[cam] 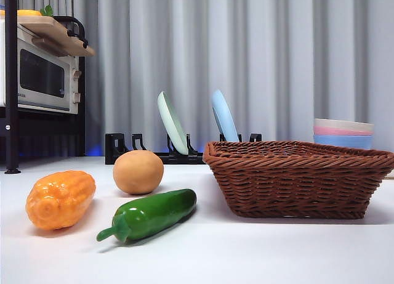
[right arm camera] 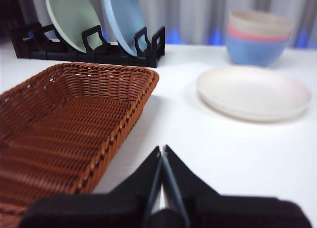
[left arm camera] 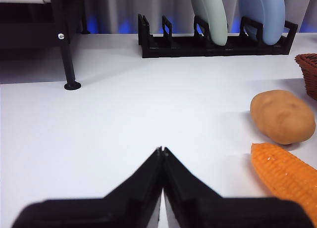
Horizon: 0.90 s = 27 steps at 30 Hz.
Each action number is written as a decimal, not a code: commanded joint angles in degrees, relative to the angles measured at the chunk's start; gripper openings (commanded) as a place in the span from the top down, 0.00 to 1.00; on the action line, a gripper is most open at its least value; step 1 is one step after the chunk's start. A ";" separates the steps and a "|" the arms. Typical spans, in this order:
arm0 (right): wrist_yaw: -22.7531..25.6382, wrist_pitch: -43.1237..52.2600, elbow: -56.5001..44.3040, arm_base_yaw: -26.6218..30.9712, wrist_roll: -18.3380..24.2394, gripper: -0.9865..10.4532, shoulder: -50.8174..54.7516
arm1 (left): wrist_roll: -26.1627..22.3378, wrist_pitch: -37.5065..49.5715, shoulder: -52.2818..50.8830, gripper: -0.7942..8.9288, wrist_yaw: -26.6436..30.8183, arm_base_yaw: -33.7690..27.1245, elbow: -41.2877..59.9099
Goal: Pick up the basket,pick up the corn from the table,pick up the potato from the table,pick up the cucumber from the table,put all items into the basket
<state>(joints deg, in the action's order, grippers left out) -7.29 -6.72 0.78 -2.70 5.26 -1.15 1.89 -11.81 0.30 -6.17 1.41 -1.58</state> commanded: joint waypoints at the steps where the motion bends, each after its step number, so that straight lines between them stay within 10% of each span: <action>1: 0.20 0.17 -0.42 -0.09 4.26 0.93 0.02 | -0.37 -0.24 -0.07 0.92 -0.15 0.11 0.59; 6: -0.33 0.22 -0.42 -0.09 -0.13 0.93 0.02 | 4.61 -0.22 -0.07 0.92 -0.26 0.11 0.59; 12: -0.09 0.42 -0.42 -0.09 -31.21 0.93 0.02 | 15.63 0.98 -0.07 0.92 -0.22 0.11 0.59; 15: 0.13 1.75 -0.39 -0.09 -39.45 0.93 0.02 | 19.21 2.75 -0.07 0.92 -0.35 0.11 0.59; 27: -0.50 0.26 10.82 -0.09 -32.76 0.93 -8.46 | 18.47 1.42 3.06 0.93 -3.28 0.11 -9.14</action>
<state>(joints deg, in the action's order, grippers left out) -7.57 -6.26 9.87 -2.70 -30.50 -7.92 20.86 -10.20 2.74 -9.41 1.41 -9.76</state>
